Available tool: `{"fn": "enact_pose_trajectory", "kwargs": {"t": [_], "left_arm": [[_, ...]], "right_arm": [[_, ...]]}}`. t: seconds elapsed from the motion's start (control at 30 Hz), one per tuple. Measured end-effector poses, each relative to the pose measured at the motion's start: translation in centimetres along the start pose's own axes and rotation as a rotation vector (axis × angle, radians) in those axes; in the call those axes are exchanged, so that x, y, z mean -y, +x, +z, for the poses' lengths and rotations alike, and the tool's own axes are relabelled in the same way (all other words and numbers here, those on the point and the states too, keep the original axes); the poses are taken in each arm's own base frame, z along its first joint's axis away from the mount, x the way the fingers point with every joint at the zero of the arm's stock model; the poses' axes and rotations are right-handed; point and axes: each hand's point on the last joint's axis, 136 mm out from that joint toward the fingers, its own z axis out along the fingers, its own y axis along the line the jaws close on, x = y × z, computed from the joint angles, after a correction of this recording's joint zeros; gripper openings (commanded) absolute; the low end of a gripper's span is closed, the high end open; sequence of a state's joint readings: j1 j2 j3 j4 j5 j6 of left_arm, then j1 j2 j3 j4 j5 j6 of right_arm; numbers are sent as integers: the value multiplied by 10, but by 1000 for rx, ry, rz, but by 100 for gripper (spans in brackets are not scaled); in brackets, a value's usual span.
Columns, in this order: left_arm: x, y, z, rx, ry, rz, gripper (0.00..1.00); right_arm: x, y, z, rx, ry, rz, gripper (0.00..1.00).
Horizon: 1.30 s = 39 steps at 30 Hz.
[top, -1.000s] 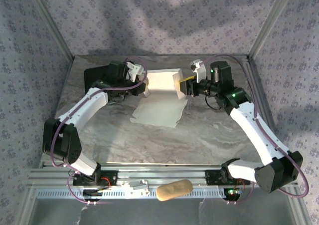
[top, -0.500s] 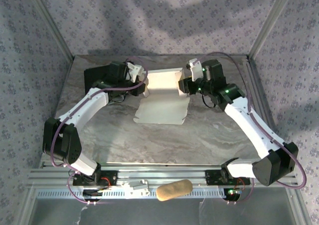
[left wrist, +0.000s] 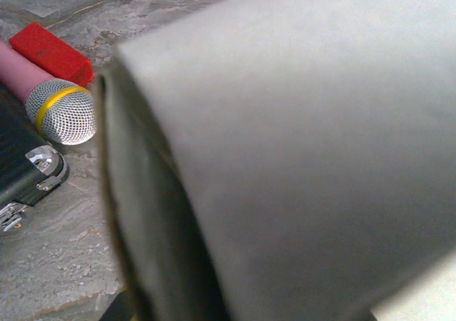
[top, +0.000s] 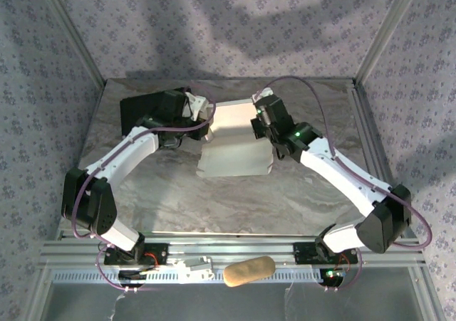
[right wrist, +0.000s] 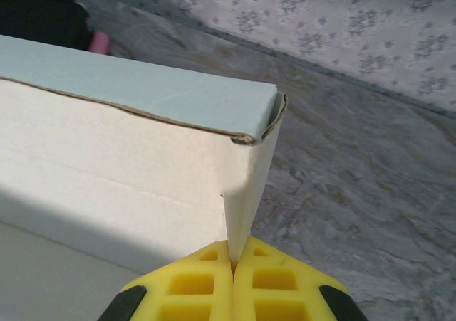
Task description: Fold the paper box
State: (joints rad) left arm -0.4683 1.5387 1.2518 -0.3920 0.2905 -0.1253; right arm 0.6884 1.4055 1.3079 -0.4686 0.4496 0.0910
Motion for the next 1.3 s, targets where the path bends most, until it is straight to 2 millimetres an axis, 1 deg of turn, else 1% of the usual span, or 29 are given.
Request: {"fn": "enact_pose_trajectory", "kwargs": {"t": [0.1, 0.13, 0.2, 0.23, 0.43, 0.6, 0.67, 0.9, 0.93, 1.07, 1.3], "left_arm": [[1, 1, 1, -1, -13, -1, 0], [2, 1, 1, -2, -14, 0, 0], [4, 1, 2, -2, -12, -2, 0], [5, 1, 2, -3, -11, -1, 0], [8, 2, 3, -6, -5, 3, 0], [12, 3, 3, -8, 1, 8, 0], [12, 3, 3, -8, 1, 8, 0], [12, 3, 3, -8, 1, 8, 0], [12, 3, 3, -8, 1, 8, 0], [10, 4, 3, -13, -6, 6, 0], [8, 4, 3, -13, -19, -6, 0]], "right_arm": [[1, 1, 1, 0, 46, -10, 0], [2, 1, 1, 1, 55, -10, 2], [4, 1, 1, 2, 72, -8, 9], [6, 1, 1, 2, 80, -5, 12], [12, 3, 9, -11, 108, 2, 18], [16, 5, 16, -26, 90, 18, 20], [17, 5, 17, -25, 78, 24, 22], [15, 5, 19, -28, 53, 33, 24], [15, 5, 20, -30, 53, 33, 21], [16, 8, 25, -42, 59, 42, 1], [17, 6, 25, -31, 91, 43, 0]]}}
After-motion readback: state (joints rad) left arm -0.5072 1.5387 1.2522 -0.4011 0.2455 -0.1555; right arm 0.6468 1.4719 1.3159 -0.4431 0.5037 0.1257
